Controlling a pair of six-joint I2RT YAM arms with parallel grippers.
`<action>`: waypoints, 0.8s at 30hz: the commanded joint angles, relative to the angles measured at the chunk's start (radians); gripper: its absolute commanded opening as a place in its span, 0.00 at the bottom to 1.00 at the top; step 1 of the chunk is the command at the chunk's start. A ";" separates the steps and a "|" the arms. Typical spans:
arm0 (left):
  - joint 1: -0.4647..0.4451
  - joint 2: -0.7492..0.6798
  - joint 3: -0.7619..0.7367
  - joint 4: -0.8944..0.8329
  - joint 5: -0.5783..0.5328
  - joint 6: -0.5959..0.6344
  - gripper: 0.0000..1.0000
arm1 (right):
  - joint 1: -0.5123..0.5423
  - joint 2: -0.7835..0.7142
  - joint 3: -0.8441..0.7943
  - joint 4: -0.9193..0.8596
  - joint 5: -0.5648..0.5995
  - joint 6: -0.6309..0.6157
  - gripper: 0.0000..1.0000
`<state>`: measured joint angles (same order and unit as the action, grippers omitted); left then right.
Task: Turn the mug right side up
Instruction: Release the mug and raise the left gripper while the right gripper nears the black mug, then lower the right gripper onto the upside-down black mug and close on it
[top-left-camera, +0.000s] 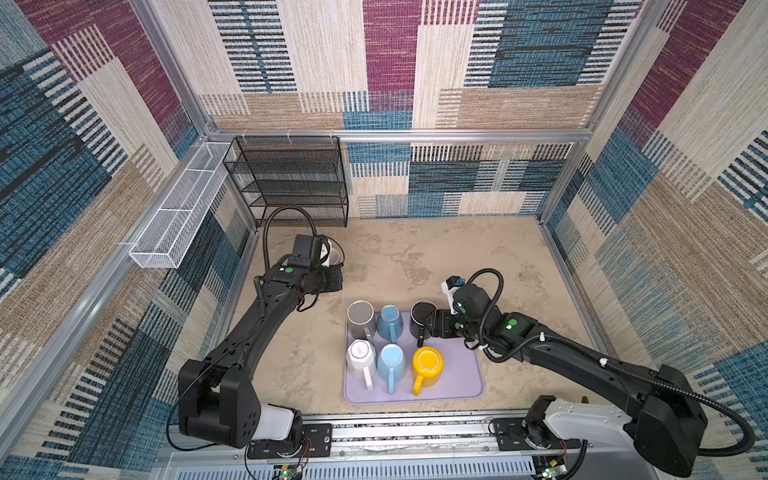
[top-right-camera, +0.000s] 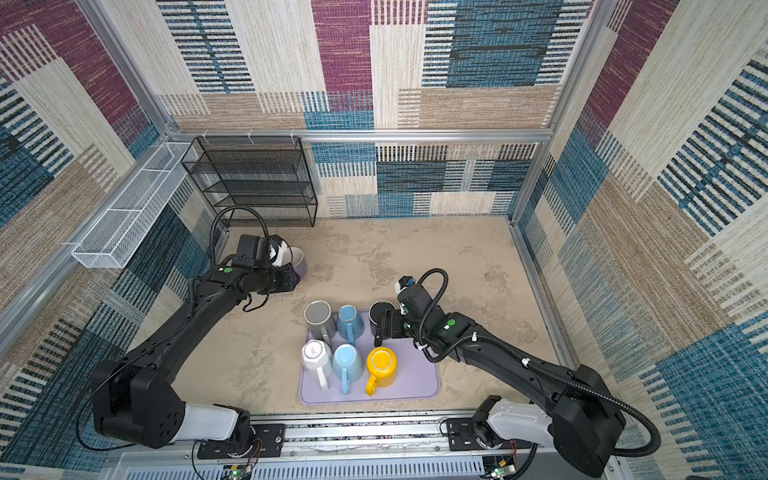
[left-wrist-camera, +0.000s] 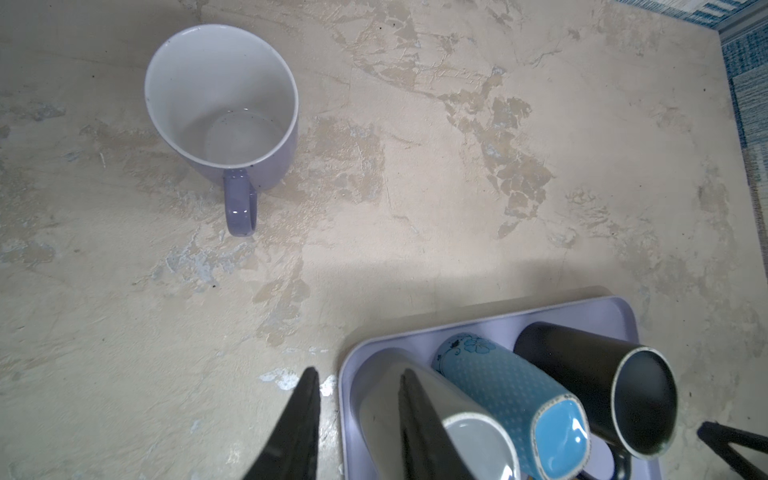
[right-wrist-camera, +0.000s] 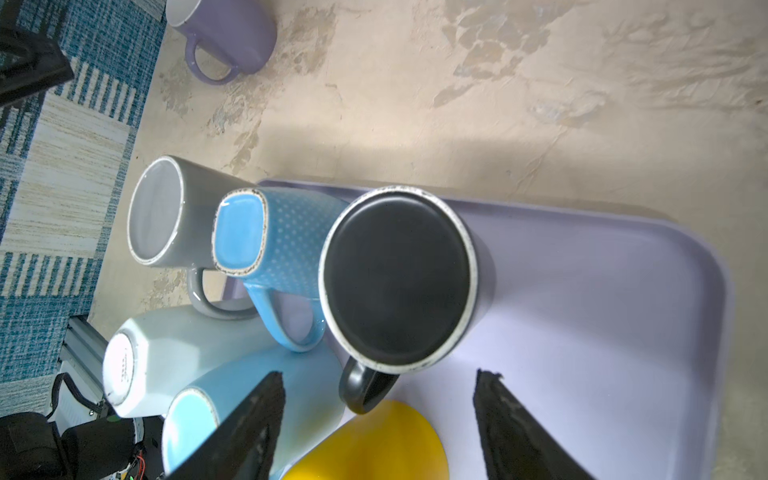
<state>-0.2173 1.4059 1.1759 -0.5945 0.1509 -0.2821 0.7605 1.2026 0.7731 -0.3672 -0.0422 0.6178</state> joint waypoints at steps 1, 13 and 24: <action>-0.001 -0.002 -0.002 0.016 0.019 -0.017 0.30 | 0.023 0.029 0.007 0.011 0.020 0.036 0.75; -0.001 -0.007 -0.004 0.008 0.022 -0.020 0.30 | 0.068 0.152 0.058 -0.023 0.083 0.049 0.74; -0.001 -0.009 -0.009 0.009 0.030 -0.019 0.30 | 0.068 0.212 0.100 -0.133 0.168 0.022 0.65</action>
<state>-0.2180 1.4040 1.1687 -0.5888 0.1677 -0.2890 0.8272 1.4078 0.8631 -0.4564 0.0803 0.6525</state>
